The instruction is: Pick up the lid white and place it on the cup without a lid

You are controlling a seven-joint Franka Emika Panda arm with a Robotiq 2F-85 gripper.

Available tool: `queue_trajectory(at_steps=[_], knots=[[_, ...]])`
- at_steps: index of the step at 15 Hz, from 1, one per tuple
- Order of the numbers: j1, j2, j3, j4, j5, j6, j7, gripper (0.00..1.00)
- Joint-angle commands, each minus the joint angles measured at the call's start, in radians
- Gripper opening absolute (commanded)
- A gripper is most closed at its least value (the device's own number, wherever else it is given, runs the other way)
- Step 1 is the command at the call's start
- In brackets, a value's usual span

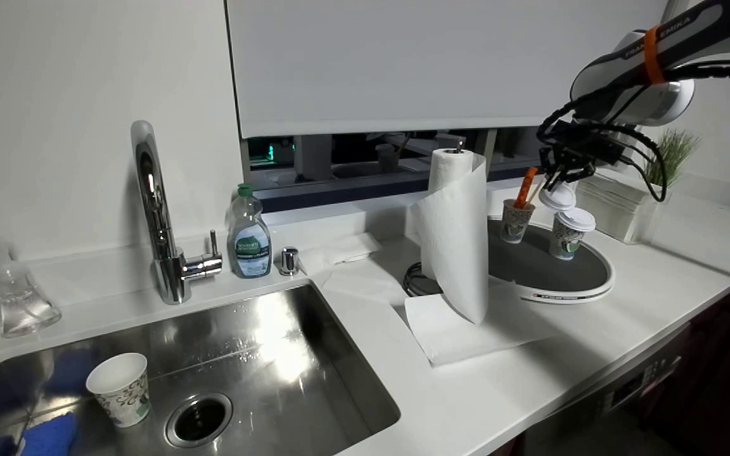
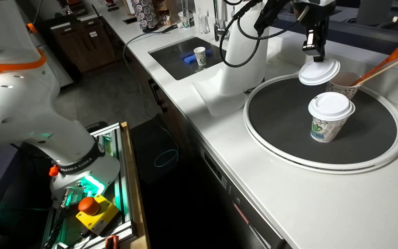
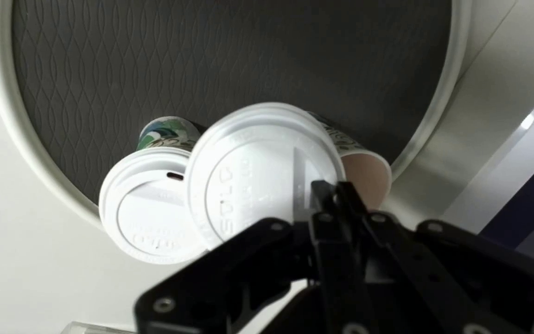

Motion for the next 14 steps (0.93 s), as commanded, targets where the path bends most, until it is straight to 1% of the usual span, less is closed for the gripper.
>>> queue_trajectory(at_steps=[1, 2, 3, 4, 5, 8, 9, 12, 14], knots=[[-0.026, 0.026, 0.012, 0.055, -0.006, 0.031, -0.073, 0.02], [-0.035, 0.032, 0.017, 0.072, 0.01, 0.034, -0.103, 0.02], [-0.05, 0.056, 0.026, 0.11, 0.052, 0.037, -0.121, 0.02], [-0.059, 0.059, 0.029, 0.124, 0.084, 0.03, -0.114, 0.02], [-0.034, 0.021, 0.014, 0.073, 0.032, 0.02, -0.085, 0.08], [-0.05, 0.041, 0.018, 0.11, 0.061, 0.019, -0.098, 0.08], [-0.051, 0.044, 0.019, 0.113, 0.062, 0.019, -0.098, 0.02], [-0.059, 0.084, 0.025, 0.175, 0.071, 0.027, -0.118, 0.02], [-0.064, 0.106, 0.031, 0.216, 0.071, -0.004, -0.142, 0.02]])
